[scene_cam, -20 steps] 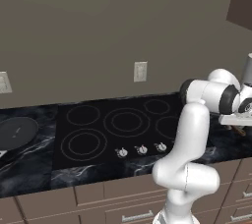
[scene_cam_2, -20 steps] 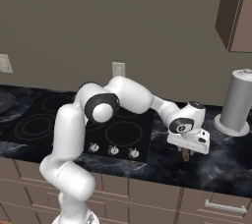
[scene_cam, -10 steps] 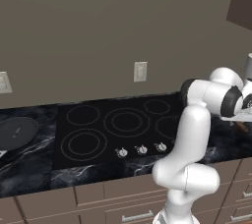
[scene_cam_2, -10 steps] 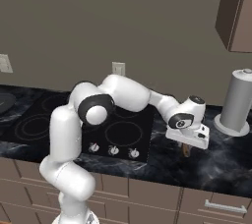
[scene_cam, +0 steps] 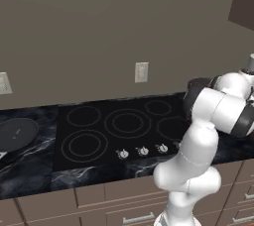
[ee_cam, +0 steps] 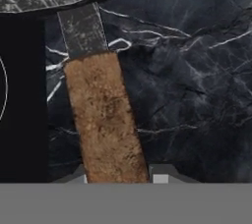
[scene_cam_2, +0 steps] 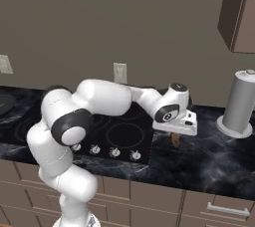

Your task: Place both pans onto different burners. Then place the broccoli and the steak on different pans.

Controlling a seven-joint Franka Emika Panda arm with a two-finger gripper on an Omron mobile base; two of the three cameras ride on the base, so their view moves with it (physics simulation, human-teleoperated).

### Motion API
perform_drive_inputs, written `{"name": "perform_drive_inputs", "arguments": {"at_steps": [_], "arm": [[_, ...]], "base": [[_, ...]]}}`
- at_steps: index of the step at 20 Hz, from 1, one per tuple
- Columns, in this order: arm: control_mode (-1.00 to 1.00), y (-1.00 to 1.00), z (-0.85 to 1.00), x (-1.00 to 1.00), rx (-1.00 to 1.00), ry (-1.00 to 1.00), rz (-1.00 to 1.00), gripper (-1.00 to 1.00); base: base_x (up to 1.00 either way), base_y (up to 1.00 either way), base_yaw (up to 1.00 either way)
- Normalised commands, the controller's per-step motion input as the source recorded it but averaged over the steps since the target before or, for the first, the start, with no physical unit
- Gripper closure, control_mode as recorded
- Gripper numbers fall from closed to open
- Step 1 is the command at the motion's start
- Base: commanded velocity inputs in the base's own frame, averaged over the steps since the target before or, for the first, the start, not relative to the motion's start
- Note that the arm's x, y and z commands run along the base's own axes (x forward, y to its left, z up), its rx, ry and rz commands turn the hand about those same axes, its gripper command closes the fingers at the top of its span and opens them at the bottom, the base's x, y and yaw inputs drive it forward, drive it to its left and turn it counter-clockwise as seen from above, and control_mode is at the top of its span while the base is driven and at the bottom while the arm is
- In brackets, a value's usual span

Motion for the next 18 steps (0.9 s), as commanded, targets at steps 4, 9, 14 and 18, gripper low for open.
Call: {"name": "perform_drive_inputs", "arguments": {"at_steps": [4, 9, 14, 18], "arm": [[-1.0, 0.89, 0.12, 0.1, -0.11, 0.08, 0.13, 1.0], [-1.0, 0.79, 0.16, 0.26, -0.06, 0.17, 0.19, 1.0], [-1.0, 0.63, 0.09, 0.3, 0.0, 0.17, 0.24, 1.0], [-1.0, 0.56, 0.0, 0.29, 0.0, 0.21, 0.24, 1.0]], "base": [[0.0, 0.0, 0.0], [0.0, 0.0, 0.0], [0.0, 0.0, 0.0], [0.0, 0.0, 0.0]]}}
